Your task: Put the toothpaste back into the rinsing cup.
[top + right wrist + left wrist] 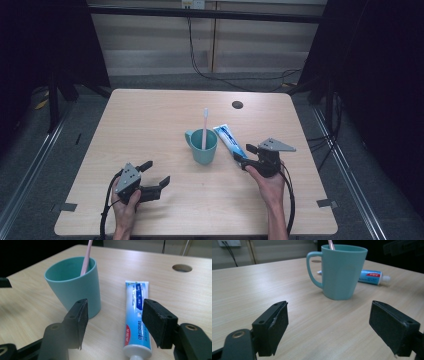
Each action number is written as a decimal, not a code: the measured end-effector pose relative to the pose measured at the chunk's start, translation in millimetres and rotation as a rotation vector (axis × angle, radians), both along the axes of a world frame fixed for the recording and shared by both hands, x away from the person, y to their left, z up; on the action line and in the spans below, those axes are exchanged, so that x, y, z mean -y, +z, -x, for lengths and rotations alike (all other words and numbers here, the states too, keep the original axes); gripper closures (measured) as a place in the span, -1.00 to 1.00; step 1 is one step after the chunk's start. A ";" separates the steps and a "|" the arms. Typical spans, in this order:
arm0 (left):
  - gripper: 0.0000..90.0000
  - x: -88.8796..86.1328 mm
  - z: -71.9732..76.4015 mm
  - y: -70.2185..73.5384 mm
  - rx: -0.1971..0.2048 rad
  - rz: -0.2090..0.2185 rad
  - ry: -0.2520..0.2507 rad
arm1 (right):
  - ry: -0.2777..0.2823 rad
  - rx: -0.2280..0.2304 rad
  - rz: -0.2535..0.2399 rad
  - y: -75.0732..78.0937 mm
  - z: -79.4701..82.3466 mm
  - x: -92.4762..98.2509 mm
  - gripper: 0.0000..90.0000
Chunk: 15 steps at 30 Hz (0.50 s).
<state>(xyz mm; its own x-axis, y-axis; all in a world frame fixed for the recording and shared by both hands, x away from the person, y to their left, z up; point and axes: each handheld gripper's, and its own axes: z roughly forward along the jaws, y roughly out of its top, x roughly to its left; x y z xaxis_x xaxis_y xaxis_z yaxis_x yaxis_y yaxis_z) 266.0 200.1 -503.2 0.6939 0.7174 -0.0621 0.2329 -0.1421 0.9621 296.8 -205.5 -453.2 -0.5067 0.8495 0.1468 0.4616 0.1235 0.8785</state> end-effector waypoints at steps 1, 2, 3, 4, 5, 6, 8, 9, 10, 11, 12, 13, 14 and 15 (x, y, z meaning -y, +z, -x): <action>-0.65 -2.5 1.6 -0.5 0.013 0.028 0.015 | 0.011 -0.030 0.011 0.9 -5.7 -0.8 -0.14; -0.65 -2.5 1.6 -0.5 0.013 0.028 0.015 | 0.011 -0.030 0.011 0.9 -5.7 -0.8 -0.14; -0.65 -2.4 2.9 -0.8 0.024 0.039 0.022 | 0.013 -0.044 0.015 1.3 -8.1 -1.3 -0.13; -0.65 -2.3 3.7 -0.7 0.035 0.029 0.020 | 0.021 -0.064 0.032 1.8 -12.2 -1.6 -0.13; -0.65 -1.6 4.6 -0.7 0.038 0.024 0.023 | 0.021 -0.077 0.042 2.0 -15.8 -2.2 -0.13; -0.65 -1.8 4.3 -0.6 0.044 0.018 0.018 | 0.026 -0.096 0.049 2.4 -18.9 -2.4 -0.12; -0.65 -2.5 4.9 -1.0 0.043 0.033 0.020 | 0.042 -0.133 0.064 2.7 -27.7 -1.8 -0.03; -0.65 -2.7 5.2 -1.0 0.046 0.033 0.018 | 0.044 -0.146 0.058 2.6 -30.7 -1.2 -0.04; -0.65 -2.7 5.2 -1.0 0.046 0.033 0.018 | 0.044 -0.146 0.058 2.6 -30.7 -1.2 -0.04; -0.65 -2.4 6.0 -1.0 0.051 0.030 0.019 | 0.055 -0.162 0.042 2.7 -33.8 -0.2 -0.05; -0.65 -2.9 5.8 -0.9 0.059 0.026 0.010 | 0.068 -0.182 0.025 2.3 -37.5 1.0 -0.06; -0.65 -2.9 6.5 -1.1 0.063 0.034 0.016 | 0.062 -0.202 0.032 2.5 -40.2 2.0 -0.08; -0.66 -4.0 6.8 -1.2 0.067 0.034 0.020 | 0.052 -0.247 0.044 1.8 -46.1 4.5 -0.07; -0.66 -5.7 7.1 -1.6 0.066 0.059 0.022 | 0.052 -0.267 0.036 1.9 -48.0 5.6 -0.04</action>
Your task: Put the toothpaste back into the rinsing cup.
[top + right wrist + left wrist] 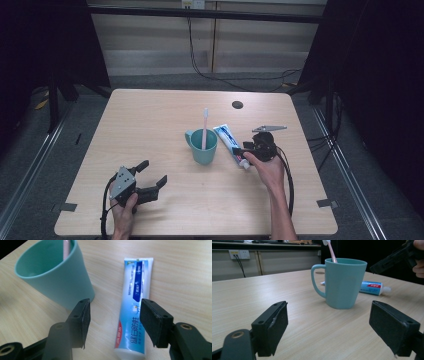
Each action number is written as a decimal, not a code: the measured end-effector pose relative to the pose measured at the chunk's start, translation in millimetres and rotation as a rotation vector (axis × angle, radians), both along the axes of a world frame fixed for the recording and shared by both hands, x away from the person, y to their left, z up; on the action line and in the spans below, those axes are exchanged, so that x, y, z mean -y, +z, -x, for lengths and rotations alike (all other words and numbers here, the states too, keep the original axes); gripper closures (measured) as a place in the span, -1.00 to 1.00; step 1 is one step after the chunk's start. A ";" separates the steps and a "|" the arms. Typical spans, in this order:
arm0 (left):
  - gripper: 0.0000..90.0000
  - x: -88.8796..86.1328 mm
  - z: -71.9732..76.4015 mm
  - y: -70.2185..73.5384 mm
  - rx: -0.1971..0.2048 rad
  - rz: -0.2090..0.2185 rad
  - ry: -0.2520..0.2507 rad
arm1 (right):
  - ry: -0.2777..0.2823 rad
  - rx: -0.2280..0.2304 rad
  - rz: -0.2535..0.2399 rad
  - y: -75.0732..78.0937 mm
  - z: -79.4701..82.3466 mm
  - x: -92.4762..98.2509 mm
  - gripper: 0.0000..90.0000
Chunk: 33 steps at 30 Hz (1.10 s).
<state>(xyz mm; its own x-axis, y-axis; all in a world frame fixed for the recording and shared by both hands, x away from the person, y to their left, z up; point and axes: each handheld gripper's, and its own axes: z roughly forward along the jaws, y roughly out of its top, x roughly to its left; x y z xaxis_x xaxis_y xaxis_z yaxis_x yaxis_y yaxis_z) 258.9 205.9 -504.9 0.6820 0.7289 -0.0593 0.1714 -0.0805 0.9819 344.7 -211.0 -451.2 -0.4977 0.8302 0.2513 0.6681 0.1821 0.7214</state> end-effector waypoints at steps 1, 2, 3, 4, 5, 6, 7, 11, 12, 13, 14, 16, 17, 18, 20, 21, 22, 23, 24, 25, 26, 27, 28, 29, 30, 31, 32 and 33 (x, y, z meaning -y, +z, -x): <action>-0.66 0.0 0.0 0.0 0.000 0.000 0.000 | 0.000 0.000 0.000 0.0 0.0 0.0 -0.04; -0.66 -2.0 0.3 -0.5 0.010 0.020 -0.002 | 0.007 -0.016 -0.007 0.0 -2.5 1.3 -0.03; -0.66 -2.6 1.1 -0.7 0.016 0.026 0.004 | 0.004 -0.033 0.005 0.7 -5.9 2.4 -0.03; -0.66 -2.7 2.6 -1.1 0.020 0.038 0.009 | 0.013 -0.064 0.021 0.8 -10.7 2.5 -0.01; -0.66 -3.1 3.7 -1.4 0.032 0.039 0.016 | 0.013 -0.064 0.021 0.8 -10.7 2.5 -0.01; -0.66 -4.4 3.7 -1.3 0.041 0.029 0.013 | 0.019 -0.085 0.041 0.0 -14.0 2.3 -0.01; -0.66 -4.6 3.8 -1.4 0.040 0.035 0.016 | 0.023 -0.109 0.057 -1.2 -17.7 1.8 -0.02; -0.66 -4.1 4.4 -1.6 0.036 0.044 0.019 | 0.031 -0.145 0.106 -3.9 -29.3 -1.5 -0.02; -0.66 -3.7 4.8 -1.6 0.038 0.044 0.022 | 0.034 -0.181 0.113 -6.7 -35.1 -2.0 -0.05; -0.66 -3.7 4.8 -1.6 0.038 0.044 0.022 | 0.034 -0.181 0.113 -6.7 -35.1 -2.0 -0.05; -0.65 -4.8 4.6 -1.7 0.042 0.044 0.019 | 0.034 -0.212 0.139 -7.8 -40.6 -3.6 -0.05; -0.65 -6.3 4.2 -1.8 0.034 0.052 0.020 | 0.038 -0.224 0.118 -7.6 -46.1 -2.8 -0.04; -0.65 -6.7 3.6 -1.9 0.034 0.066 0.017 | 0.042 -0.233 0.096 -7.0 -47.8 -1.7 -0.02; -0.65 -7.9 4.2 -2.3 0.036 0.075 0.016 | 0.041 -0.246 0.090 -6.6 -50.7 -2.3 -0.01; -0.65 -6.6 4.9 -2.3 0.043 0.073 0.017 | 0.049 -0.263 0.132 -8.1 -55.2 -5.8 0.01; -0.65 -6.6 4.9 -2.3 0.043 0.073 0.017 | 0.053 -0.271 0.149 -9.3 -57.2 -8.1 0.02; -0.65 -6.7 5.0 -2.3 0.045 0.068 0.018 | 0.053 -0.271 0.149 -9.3 -57.2 -8.1 0.02; -0.65 -7.3 5.0 -2.3 0.045 0.069 0.006 | 0.054 -0.296 0.171 -12.8 -61.1 -11.5 0.04; -0.65 -7.7 5.2 -2.3 0.050 0.066 0.007 | 0.060 -0.301 0.187 -14.2 -62.6 -12.3 0.04; -0.65 -7.1 5.6 -2.5 0.052 0.070 0.004 | 0.058 -0.313 0.201 -15.5 -63.9 -13.7 0.05; -0.65 -7.1 5.6 -2.5 0.052 0.070 0.004 | 0.058 -0.313 0.201 -15.5 -63.9 -13.7 0.05; -0.65 -6.9 5.7 -2.4 0.055 0.065 -0.001 | 0.057 -0.317 0.207 -16.6 -65.2 -14.6 0.07; -0.65 -6.6 5.8 -2.4 0.057 0.062 -0.001 | 0.060 -0.329 0.211 -17.7 -66.6 -15.5 0.07; -0.65 -6.5 5.8 -2.4 0.057 0.063 0.001 | 0.058 -0.337 0.215 -19.0 -67.6 -16.3 0.07; -0.65 -6.8 5.7 -2.4 0.054 0.063 0.002 | 0.058 -0.351 0.225 -20.4 -68.7 -17.5 0.06; -0.65 -6.8 5.7 -2.4 0.052 0.066 0.001 | 0.060 -0.353 0.227 -22.6 -70.2 -17.4 0.05; -0.65 -6.8 5.7 -2.4 0.055 0.064 0.001 | 0.057 -0.362 0.218 -24.2 -71.3 -17.3 0.04; -0.65 -6.5 6.2 -2.4 0.057 0.058 -0.003 | 0.061 -0.376 0.209 -27.6 -73.1 -16.7 0.04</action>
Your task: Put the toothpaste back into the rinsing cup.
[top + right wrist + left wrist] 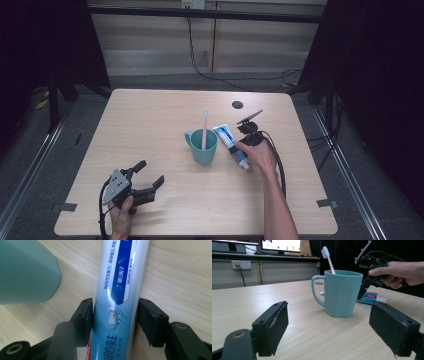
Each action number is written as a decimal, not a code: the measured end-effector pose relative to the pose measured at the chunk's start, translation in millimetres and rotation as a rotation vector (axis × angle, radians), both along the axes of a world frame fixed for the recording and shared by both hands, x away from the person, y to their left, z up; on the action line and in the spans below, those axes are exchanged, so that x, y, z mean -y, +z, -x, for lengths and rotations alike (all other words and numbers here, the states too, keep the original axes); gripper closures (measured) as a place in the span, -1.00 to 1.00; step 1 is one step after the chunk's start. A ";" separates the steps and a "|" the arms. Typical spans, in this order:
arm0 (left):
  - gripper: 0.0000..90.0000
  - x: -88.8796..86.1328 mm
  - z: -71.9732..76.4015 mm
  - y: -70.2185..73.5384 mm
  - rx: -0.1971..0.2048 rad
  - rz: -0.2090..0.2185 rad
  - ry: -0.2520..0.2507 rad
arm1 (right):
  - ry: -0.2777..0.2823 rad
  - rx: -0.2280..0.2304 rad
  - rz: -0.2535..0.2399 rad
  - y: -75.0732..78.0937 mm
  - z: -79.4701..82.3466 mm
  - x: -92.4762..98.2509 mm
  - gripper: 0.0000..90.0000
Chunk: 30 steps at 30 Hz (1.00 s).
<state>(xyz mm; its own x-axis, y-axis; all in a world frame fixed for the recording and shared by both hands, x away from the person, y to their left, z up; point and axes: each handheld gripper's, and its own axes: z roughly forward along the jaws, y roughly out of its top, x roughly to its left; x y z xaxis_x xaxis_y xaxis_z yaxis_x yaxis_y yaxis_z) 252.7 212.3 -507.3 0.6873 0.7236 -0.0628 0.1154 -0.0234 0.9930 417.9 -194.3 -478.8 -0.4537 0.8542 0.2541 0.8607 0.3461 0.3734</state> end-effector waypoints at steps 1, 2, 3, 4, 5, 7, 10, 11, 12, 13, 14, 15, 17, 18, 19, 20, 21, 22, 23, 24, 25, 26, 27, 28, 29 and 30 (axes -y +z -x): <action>-0.65 0.0 0.0 0.0 0.000 0.000 0.000 | -0.005 0.001 -0.007 -0.1 -0.3 0.1 0.04; -0.65 -0.2 -0.1 0.0 0.002 -0.002 0.000 | -0.005 0.001 -0.004 -0.1 -0.8 -0.1 0.04; -0.65 -0.3 -0.3 0.0 0.001 0.007 0.000 | -0.001 -0.001 0.002 0.2 -1.3 -0.7 0.04; -0.65 -0.3 -0.3 0.0 0.001 0.007 0.000 | -0.001 -0.001 0.002 0.2 -1.3 -0.7 0.04; -0.65 -0.2 -0.4 0.0 0.000 0.007 0.000 | 0.001 -0.002 0.008 0.4 -1.7 -1.5 0.04; -0.65 -0.6 -0.6 0.1 0.005 0.000 -0.002 | 0.009 -0.002 0.026 0.7 -3.1 -3.7 0.04; -0.65 -0.5 -0.5 0.1 0.007 -0.001 -0.004 | 0.007 -0.002 0.050 1.4 -3.5 -6.7 0.07; -0.65 -0.8 -0.7 0.2 0.011 -0.008 -0.008 | 0.004 -0.002 0.052 1.5 -3.6 -6.6 0.13; -0.65 -0.3 -0.3 0.0 0.008 -0.002 -0.005 | -0.005 -0.010 0.049 1.9 -3.6 -5.9 0.22; -0.65 -0.2 0.3 -0.1 0.005 -0.001 -0.002 | -0.012 -0.011 0.043 1.6 -3.7 -4.0 0.28; -0.65 -0.2 0.3 0.0 0.005 -0.002 -0.002 | -0.016 -0.014 0.036 1.5 -3.9 -3.0 0.32; -0.65 -0.2 0.3 0.0 0.005 -0.002 -0.002 | -0.017 -0.017 0.036 1.7 -4.0 -3.0 0.36; -0.65 0.0 0.4 -0.1 0.006 0.000 -0.003 | -0.019 -0.021 0.034 2.7 -4.4 -2.7 0.47; -0.65 -0.1 0.4 0.0 0.007 -0.003 -0.003 | -0.019 -0.021 0.034 2.7 -4.4 -2.7 0.47; -0.65 0.0 0.4 0.0 0.005 -0.001 -0.003 | -0.021 -0.024 0.029 3.1 -4.5 -2.4 0.49; -0.65 -0.1 0.4 -0.1 0.007 -0.003 -0.004 | -0.026 -0.029 0.022 4.0 -4.8 -1.2 0.54; -0.65 -0.1 0.4 -0.1 0.007 -0.003 -0.004 | -0.026 -0.029 0.022 4.0 -4.8 -1.2 0.54; -0.65 -0.1 0.5 -0.1 0.007 -0.004 -0.003 | -0.027 -0.030 0.021 4.3 -4.9 -1.0 0.55; -0.65 -0.1 0.5 0.0 0.008 -0.005 -0.001 | -0.030 -0.032 0.019 4.7 -4.9 -1.0 0.57; -0.65 -0.1 0.4 -0.1 0.007 -0.004 -0.005 | -0.032 -0.033 0.016 5.0 -5.0 -1.0 0.58; -0.65 0.1 0.5 -0.1 0.008 0.000 -0.004 | -0.032 -0.035 0.017 5.3 -5.0 -0.9 0.58; -0.65 0.0 0.5 -0.1 0.009 -0.001 -0.002 | -0.037 -0.035 0.008 4.9 -4.9 0.1 0.58; -0.65 -0.2 0.6 -0.1 0.008 -0.005 -0.002 | -0.046 -0.040 -0.006 4.7 -4.8 1.3 0.59; -0.65 0.1 0.4 -0.1 0.008 0.000 -0.005 | -0.054 -0.038 -0.020 4.0 -4.1 3.1 0.59; -0.65 0.0 0.5 -0.1 0.007 0.002 -0.005 | -0.054 -0.038 -0.020 4.0 -4.1 3.1 0.59; -0.65 -0.1 0.5 -0.1 0.007 0.003 -0.005 | -0.055 -0.037 -0.021 4.0 -3.8 3.1 0.59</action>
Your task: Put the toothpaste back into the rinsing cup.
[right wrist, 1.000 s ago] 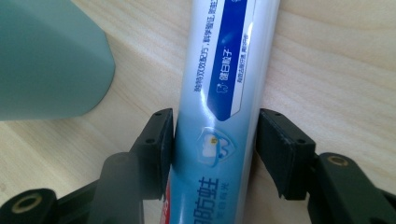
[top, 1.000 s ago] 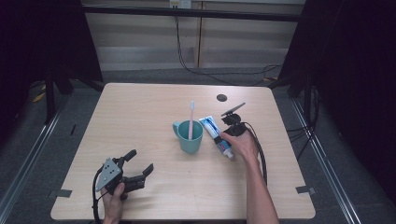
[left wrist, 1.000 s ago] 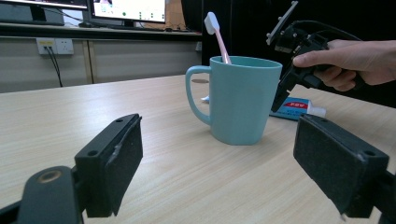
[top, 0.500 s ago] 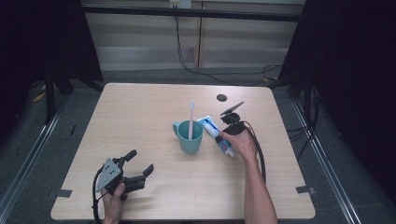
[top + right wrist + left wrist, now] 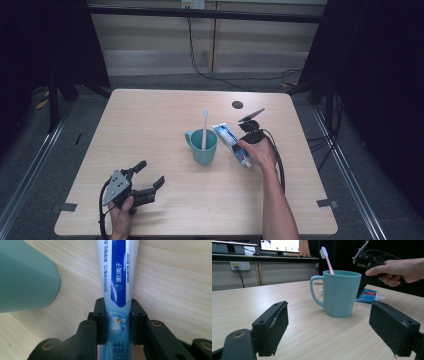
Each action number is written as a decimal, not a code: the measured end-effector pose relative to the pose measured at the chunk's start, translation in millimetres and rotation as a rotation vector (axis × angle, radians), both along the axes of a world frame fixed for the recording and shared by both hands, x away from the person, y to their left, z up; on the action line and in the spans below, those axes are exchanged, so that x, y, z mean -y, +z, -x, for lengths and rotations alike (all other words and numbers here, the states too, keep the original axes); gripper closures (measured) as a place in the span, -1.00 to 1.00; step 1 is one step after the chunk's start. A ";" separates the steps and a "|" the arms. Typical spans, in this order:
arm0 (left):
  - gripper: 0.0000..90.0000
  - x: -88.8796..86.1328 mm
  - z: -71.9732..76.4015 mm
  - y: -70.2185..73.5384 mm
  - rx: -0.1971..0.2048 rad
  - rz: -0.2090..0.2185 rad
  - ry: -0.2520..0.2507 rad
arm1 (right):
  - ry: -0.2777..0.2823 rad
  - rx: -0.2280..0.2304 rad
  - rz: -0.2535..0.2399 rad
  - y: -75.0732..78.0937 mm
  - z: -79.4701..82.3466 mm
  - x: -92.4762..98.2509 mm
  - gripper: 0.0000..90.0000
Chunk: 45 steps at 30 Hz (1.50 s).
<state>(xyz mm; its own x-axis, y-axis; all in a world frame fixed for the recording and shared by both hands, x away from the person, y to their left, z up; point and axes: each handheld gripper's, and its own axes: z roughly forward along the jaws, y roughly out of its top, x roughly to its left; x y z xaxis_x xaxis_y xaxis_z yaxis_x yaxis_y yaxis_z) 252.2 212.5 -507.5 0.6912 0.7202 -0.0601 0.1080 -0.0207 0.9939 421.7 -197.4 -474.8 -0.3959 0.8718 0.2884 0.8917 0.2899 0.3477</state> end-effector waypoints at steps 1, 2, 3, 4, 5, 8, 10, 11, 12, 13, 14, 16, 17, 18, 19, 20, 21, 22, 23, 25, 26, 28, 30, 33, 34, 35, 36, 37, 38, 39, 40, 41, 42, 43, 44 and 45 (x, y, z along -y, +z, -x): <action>-0.65 0.0 0.0 0.0 0.000 0.001 0.000 | 0.003 -0.005 -0.001 0.4 0.4 0.3 0.60; -0.65 0.0 0.0 0.0 0.000 0.000 0.000 | 0.003 -0.005 -0.001 0.4 0.4 0.3 0.60; -0.65 -0.1 -0.1 0.0 0.000 0.001 0.000 | 0.004 -0.006 0.002 0.9 0.4 -0.2 0.60; -0.65 -0.2 0.0 0.0 0.000 0.000 -0.001 | 0.005 -0.008 0.007 1.5 0.7 -0.9 0.61; -0.65 -0.1 0.0 0.0 0.000 0.000 0.000 | 0.003 -0.007 0.010 1.7 1.0 -1.4 0.61; -0.65 -0.1 0.1 0.0 0.000 0.001 -0.001 | 0.001 -0.007 0.002 1.6 1.6 -0.8 0.61; -0.65 -0.4 -0.2 0.0 0.004 -0.001 -0.004 | -0.006 -0.004 -0.005 1.3 2.6 -0.5 0.61; -0.65 -0.6 -0.2 0.0 0.004 -0.004 -0.005 | -0.006 -0.004 -0.005 1.3 2.6 -0.5 0.61; -0.65 -0.6 -0.2 0.0 0.004 -0.003 -0.005 | -0.005 -0.005 -0.004 1.6 2.8 -0.6 0.62; -0.65 -0.6 -0.2 0.0 0.004 -0.004 -0.005 | -0.007 -0.003 -0.006 1.6 3.1 -0.6 0.62; -0.65 -0.6 -0.2 0.0 0.004 -0.003 -0.006 | -0.007 0.000 -0.008 1.4 3.2 -0.4 0.62; -0.65 -0.6 -0.2 0.0 0.004 -0.002 -0.006 | -0.020 0.017 -0.012 1.6 4.0 0.2 0.62; -0.65 -0.7 -0.2 0.0 0.004 -0.002 -0.005 | -0.026 0.021 -0.012 2.2 4.4 0.5 0.62; -0.65 -0.7 -0.2 0.0 0.004 -0.002 -0.006 | -0.026 0.026 -0.018 2.8 4.8 0.9 0.62; -0.65 -0.7 -0.2 0.0 0.004 -0.002 -0.006 | -0.026 0.034 -0.021 5.0 5.8 0.9 0.63; -0.65 -0.7 -0.2 0.0 0.004 -0.003 -0.006 | -0.029 0.037 -0.021 6.3 6.3 0.7 0.63; -0.65 -0.7 -0.2 0.0 0.004 -0.003 -0.006 | -0.033 0.048 -0.021 7.9 7.1 0.9 0.63; -0.65 -0.7 -0.2 0.0 0.004 -0.003 -0.006 | -0.033 0.048 -0.021 7.9 7.1 0.9 0.63; -0.65 -0.3 -0.1 -0.1 0.004 0.002 -0.004 | -0.036 0.054 -0.030 9.5 7.9 1.4 0.63; -0.65 -0.3 -0.1 0.0 0.004 0.002 -0.004 | -0.044 0.087 -0.057 13.7 9.7 2.8 0.63; -0.65 -0.6 -0.1 0.0 0.004 -0.002 -0.005 | -0.046 0.089 -0.060 15.6 10.7 2.5 0.63; -0.65 -0.3 -0.1 0.0 0.004 0.001 -0.004 | -0.047 0.095 -0.069 16.8 11.6 2.3 0.63; -0.65 -0.2 -0.1 0.0 0.004 0.002 -0.003 | -0.052 0.114 -0.096 20.2 13.5 1.8 0.63; -0.65 -0.4 0.2 -0.1 0.001 0.003 -0.001 | -0.066 0.169 -0.075 26.6 16.9 0.6 0.63; -0.65 -0.4 0.2 -0.1 0.001 0.003 -0.001 | -0.066 0.169 -0.075 26.6 16.9 0.6 0.63; -0.65 -0.5 0.2 -0.1 0.001 0.002 -0.002 | -0.076 0.187 -0.099 29.3 18.9 1.7 0.63; -0.65 -0.5 -0.1 0.0 0.005 0.001 -0.006 | -0.075 0.201 -0.107 30.0 19.3 2.6 0.63; -0.65 -0.3 -0.1 -0.1 0.004 0.003 -0.005 | -0.084 0.210 -0.108 32.2 20.5 3.1 0.63; -0.65 -0.5 -0.1 0.0 0.004 0.002 -0.007 | -0.095 0.225 -0.114 34.5 21.4 4.2 0.63; -0.65 -0.5 -0.1 0.0 0.004 0.002 -0.007 | -0.095 0.225 -0.114 34.5 21.4 4.2 0.63; -0.65 -0.7 0.1 -0.1 0.007 0.003 -0.006 | -0.095 0.233 -0.123 35.5 21.6 5.4 0.63; -0.65 -0.7 0.3 -0.2 0.004 0.006 -0.003 | -0.099 0.246 -0.132 37.5 22.7 6.7 0.63; -0.65 -0.9 0.3 -0.2 0.003 0.004 -0.001 | -0.109 0.261 -0.147 39.9 24.3 8.9 0.63; -0.65 -0.9 0.2 -0.2 0.004 0.004 -0.003 | -0.109 0.261 -0.147 39.9 24.3 8.9 0.63; -0.65 -0.9 0.3 -0.3 0.005 0.007 -0.005 | -0.110 0.272 -0.157 40.6 25.1 10.1 0.63; -0.65 -1.0 0.5 -0.3 0.007 0.005 -0.005 | -0.120 0.270 -0.171 41.7 26.1 11.4 0.63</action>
<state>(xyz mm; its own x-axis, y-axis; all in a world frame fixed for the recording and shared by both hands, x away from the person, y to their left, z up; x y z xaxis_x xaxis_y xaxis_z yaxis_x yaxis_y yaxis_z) 251.8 213.5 -507.8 0.6955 0.7161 -0.0589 0.1012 -0.0164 0.9947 395.6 -208.8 -433.1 -0.3751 0.8652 0.3328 0.7848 0.1053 0.6107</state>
